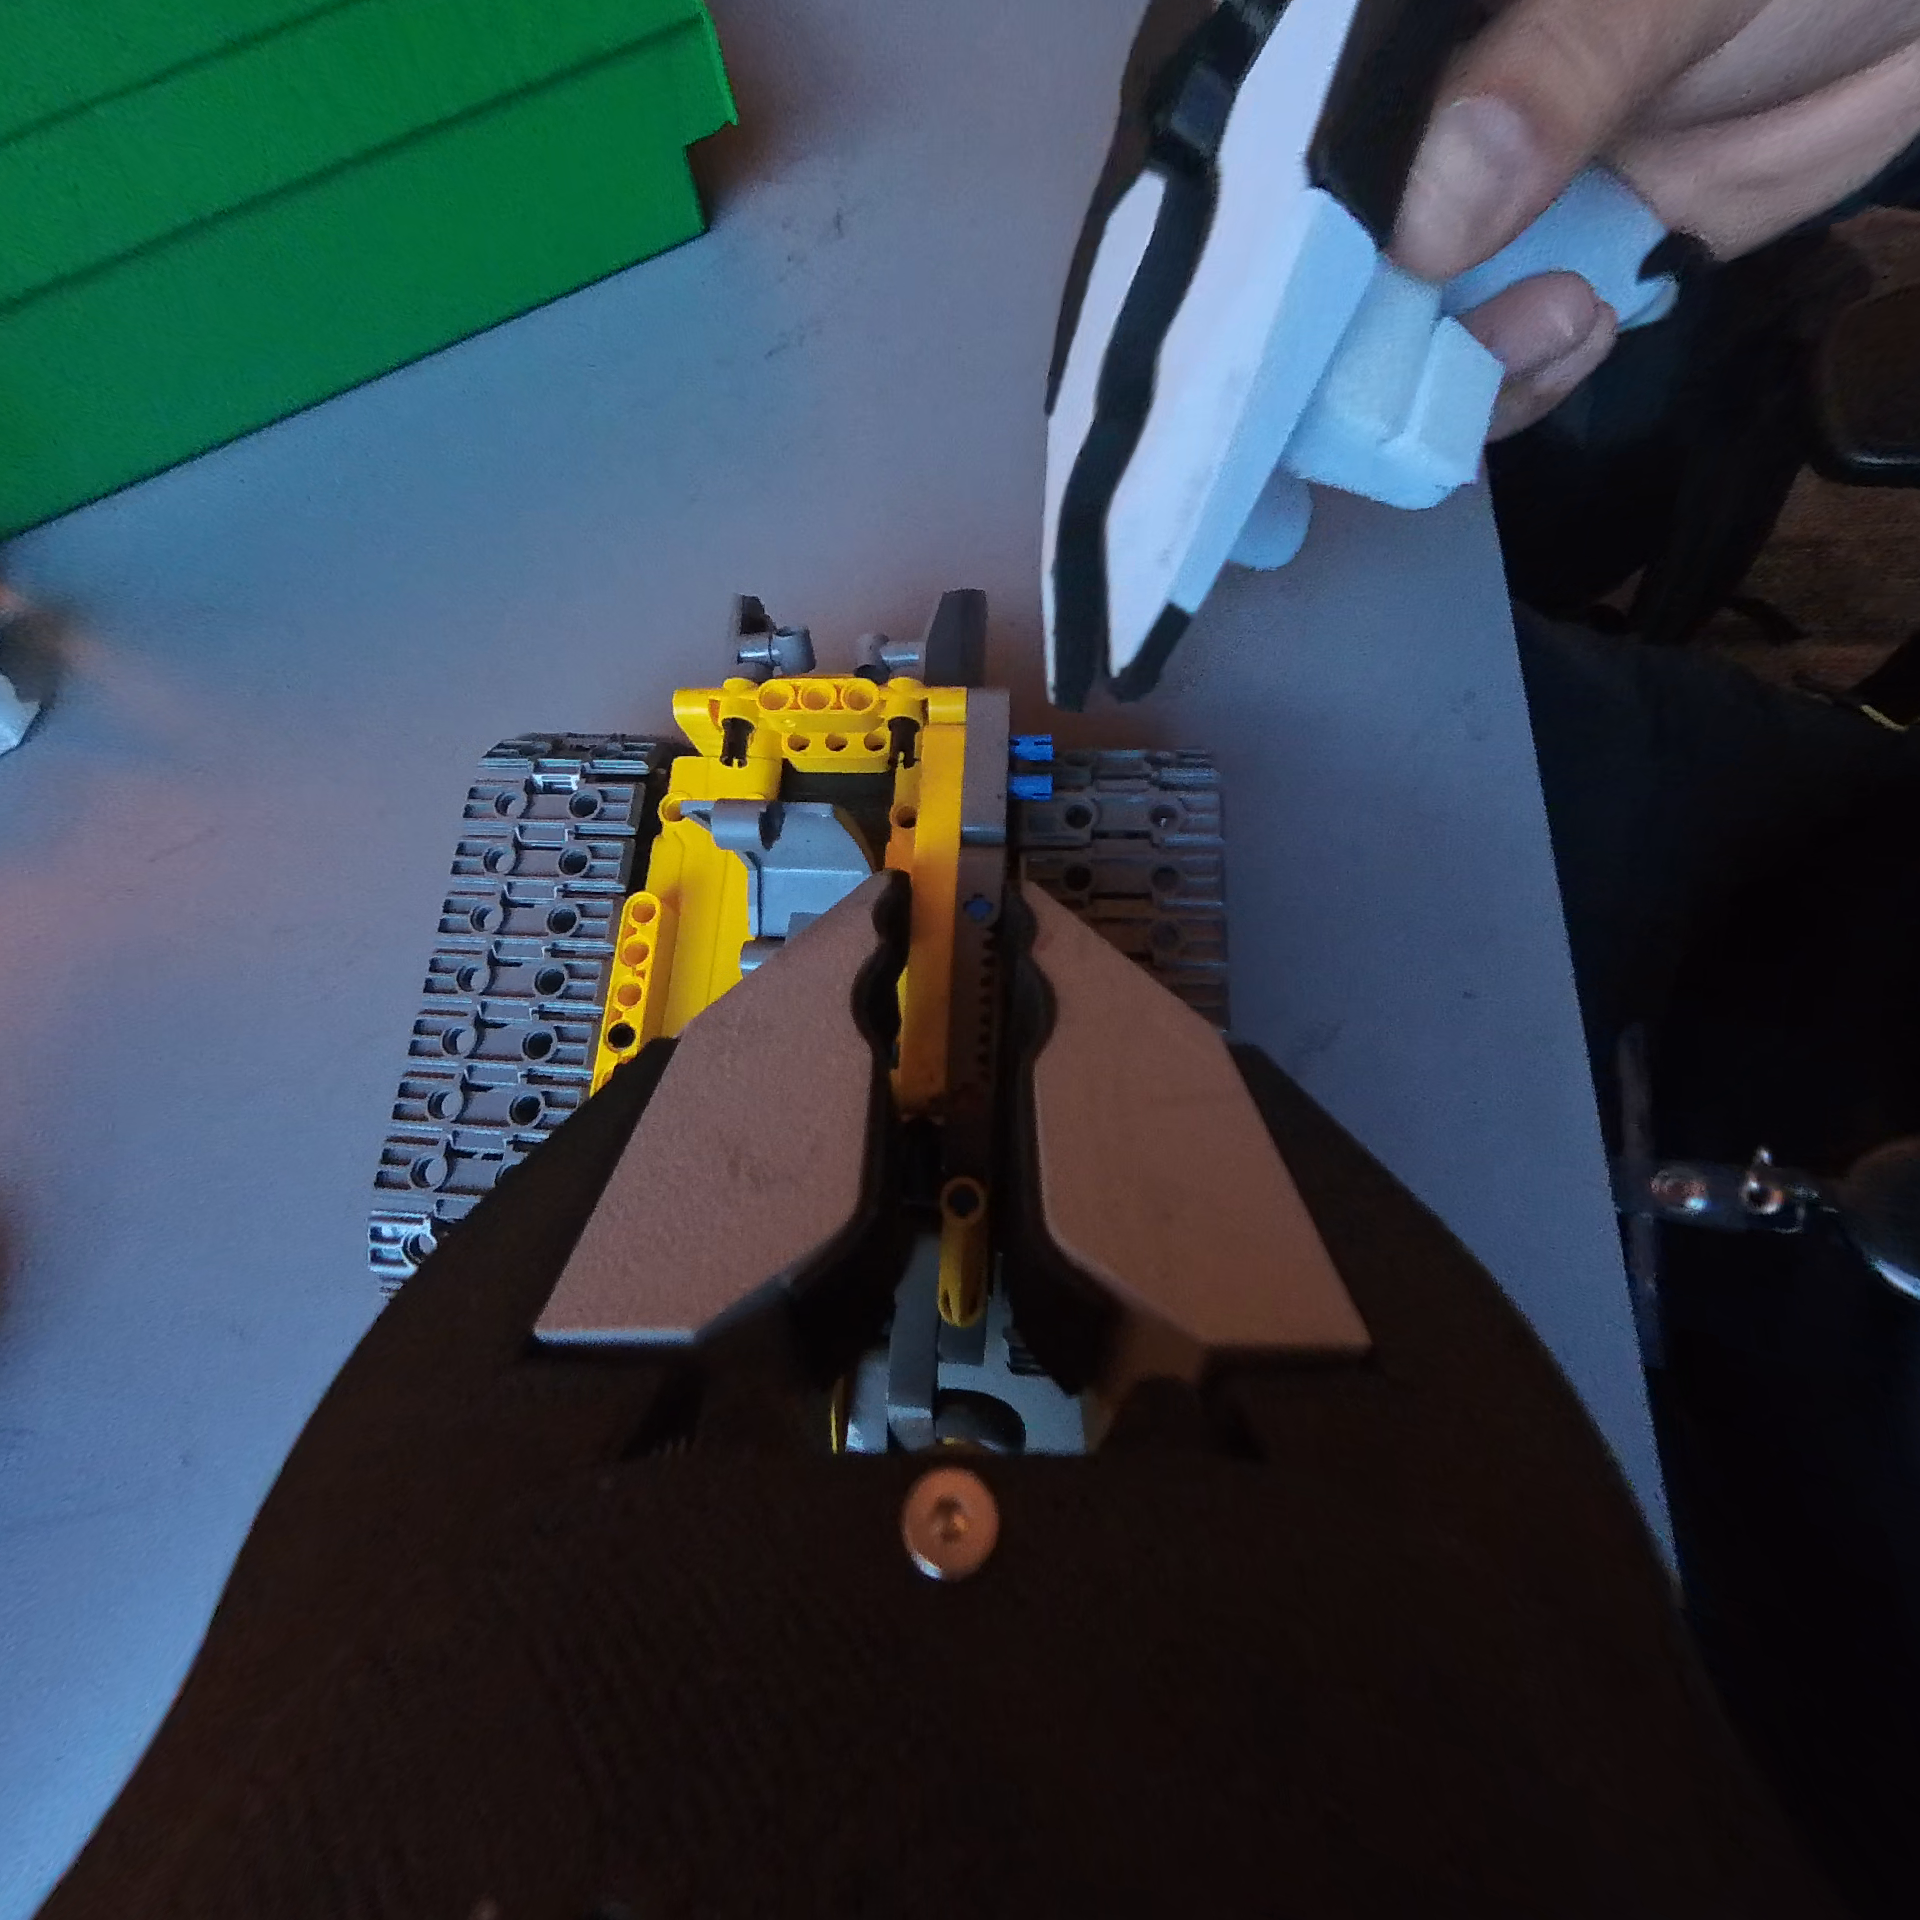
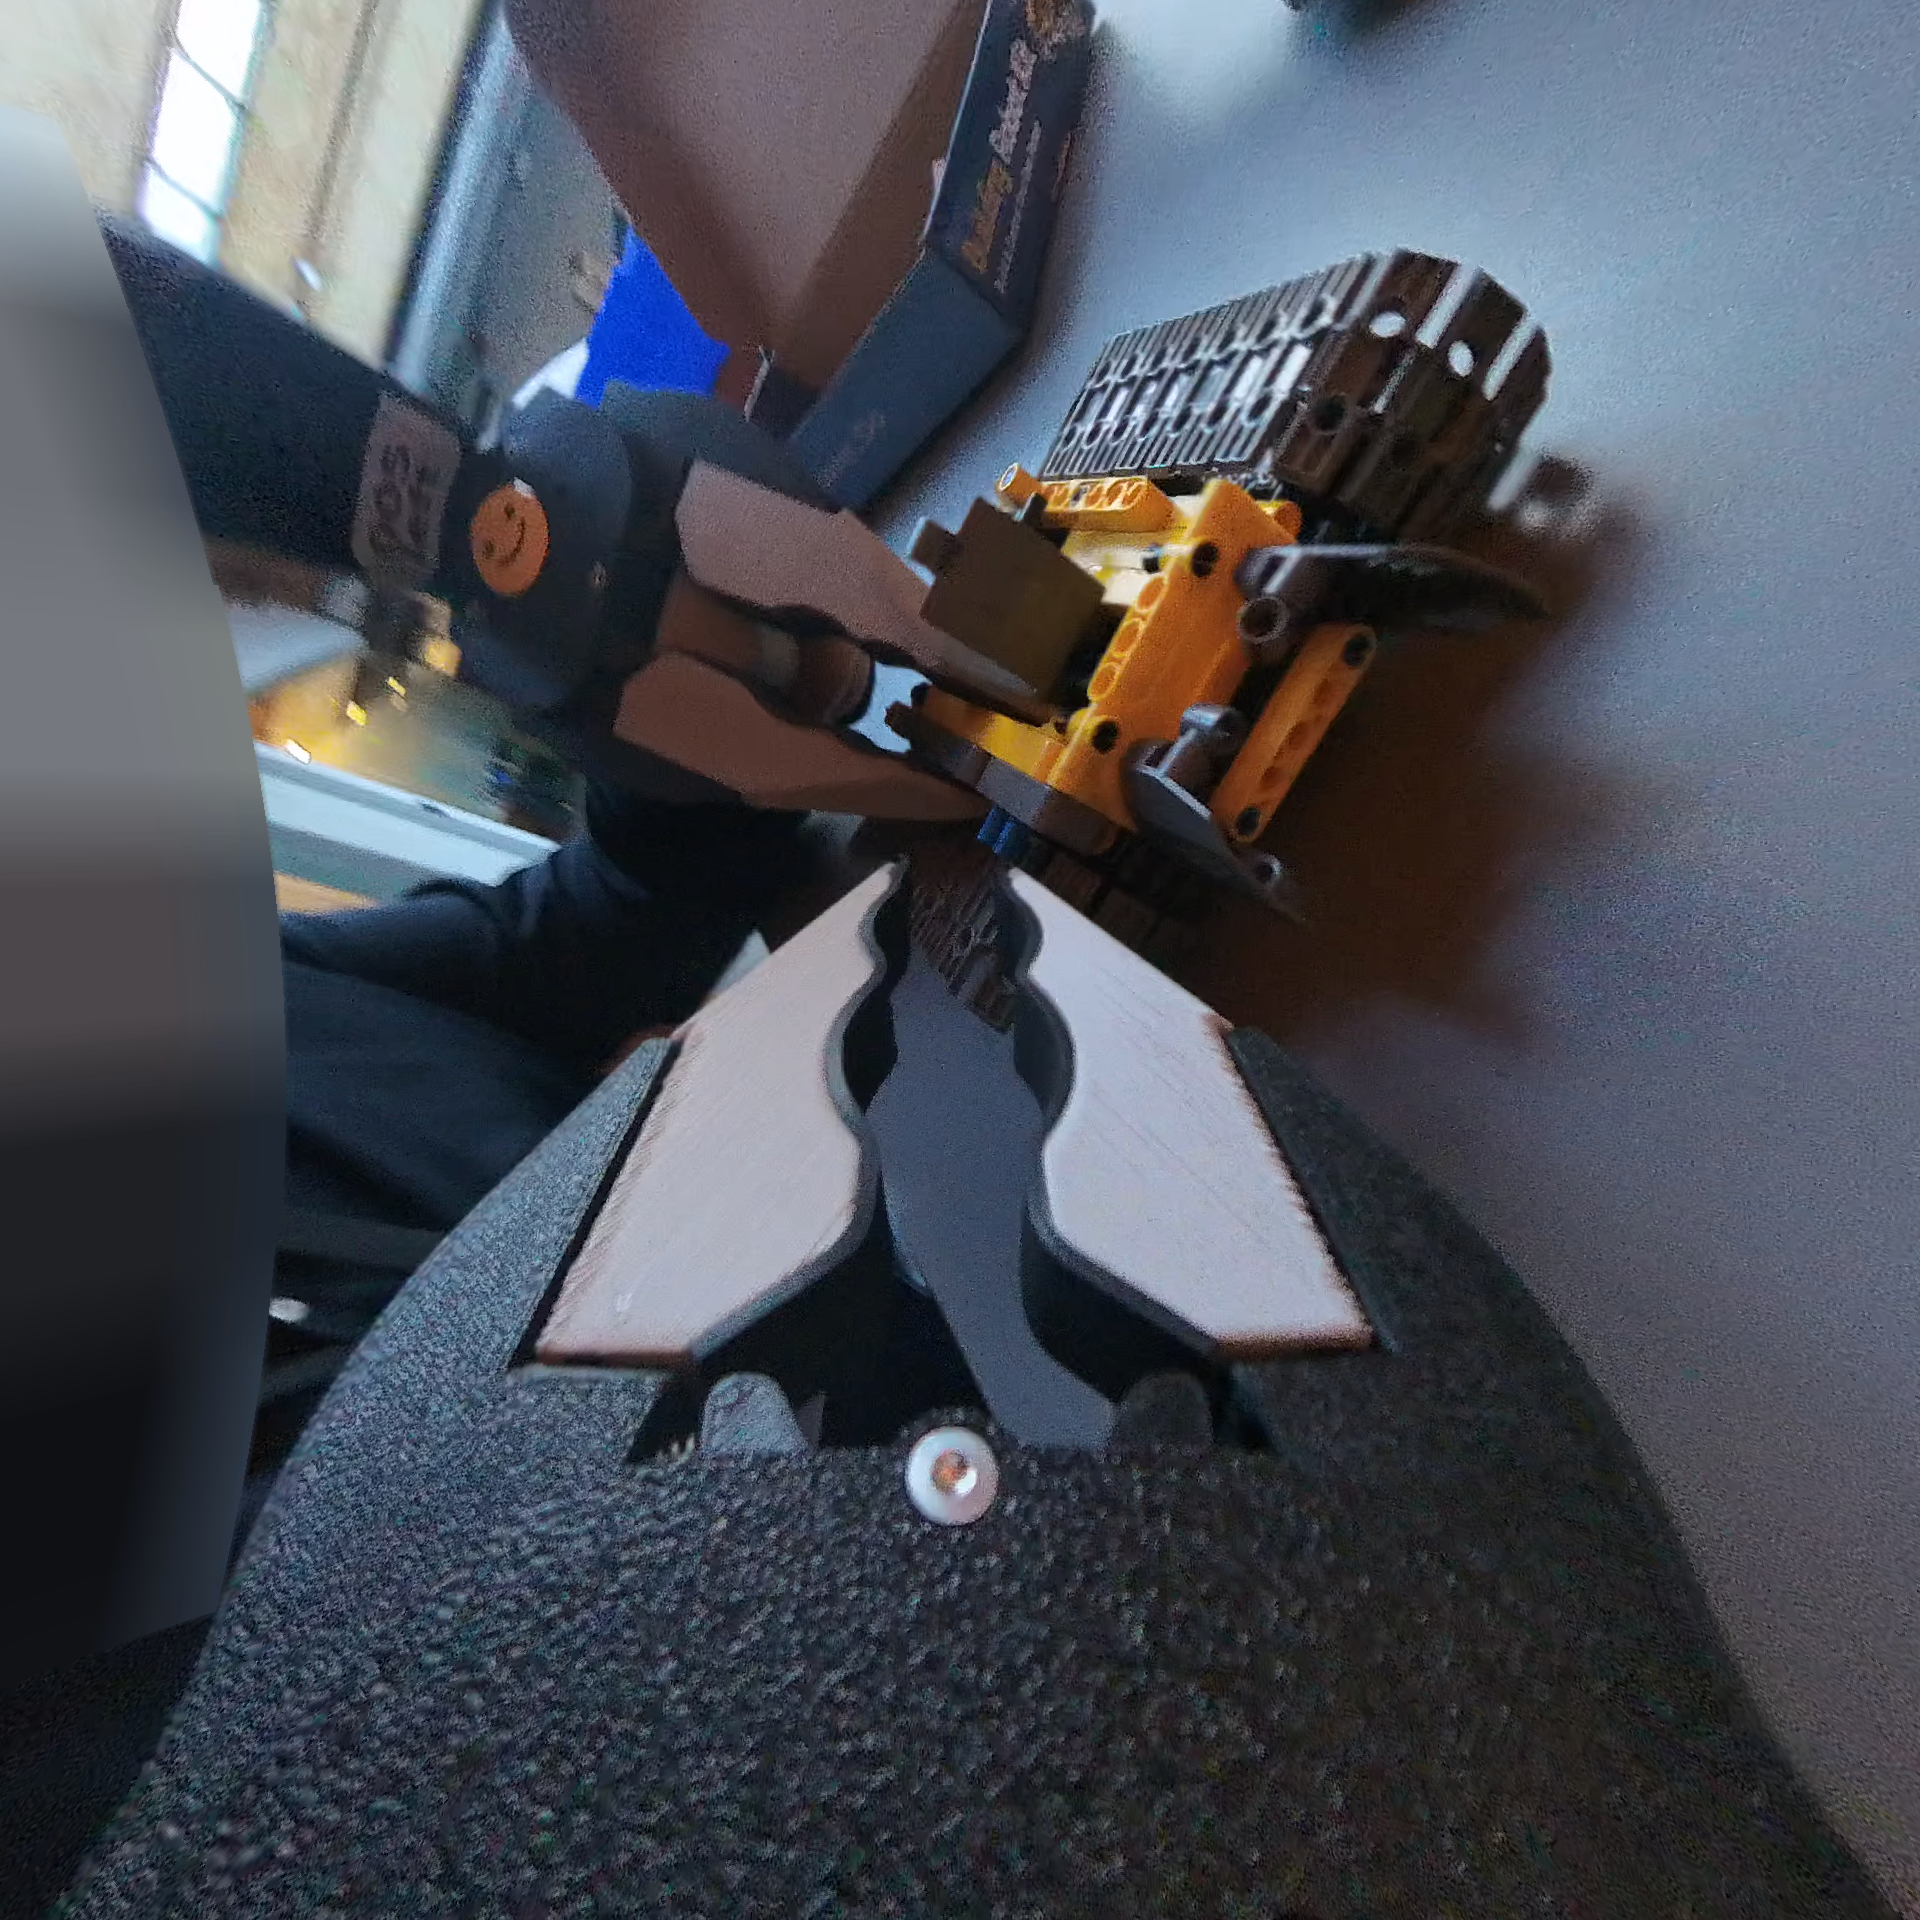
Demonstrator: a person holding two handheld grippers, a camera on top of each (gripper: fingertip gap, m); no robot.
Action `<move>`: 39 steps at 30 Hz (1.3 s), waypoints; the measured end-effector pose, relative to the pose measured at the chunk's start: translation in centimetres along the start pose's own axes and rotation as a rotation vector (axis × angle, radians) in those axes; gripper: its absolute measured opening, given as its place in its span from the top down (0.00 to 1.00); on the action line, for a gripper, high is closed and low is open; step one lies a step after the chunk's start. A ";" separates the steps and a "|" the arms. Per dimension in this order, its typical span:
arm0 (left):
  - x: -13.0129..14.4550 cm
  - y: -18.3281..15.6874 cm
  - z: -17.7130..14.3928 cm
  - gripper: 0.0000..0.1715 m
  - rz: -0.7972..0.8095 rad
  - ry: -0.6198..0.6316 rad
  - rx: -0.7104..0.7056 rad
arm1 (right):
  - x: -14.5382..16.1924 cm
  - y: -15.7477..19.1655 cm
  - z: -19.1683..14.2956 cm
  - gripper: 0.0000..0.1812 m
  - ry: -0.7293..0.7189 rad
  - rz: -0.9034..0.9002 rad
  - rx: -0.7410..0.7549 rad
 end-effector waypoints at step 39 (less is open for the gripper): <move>1.3 1.8 -1.2 0.92 -0.072 -0.035 0.033 | 0.4 0.4 -0.4 1.00 0.284 -0.595 0.397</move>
Point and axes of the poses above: each gripper's, where its closed fingertips meet, z out along the fingers, x out of its underside, y = z × x across the jaws, the point moved 7 cm from there along -z, back along the fingers, and after that the axes turned 3 degrees about -x, right-handed, at the moved point
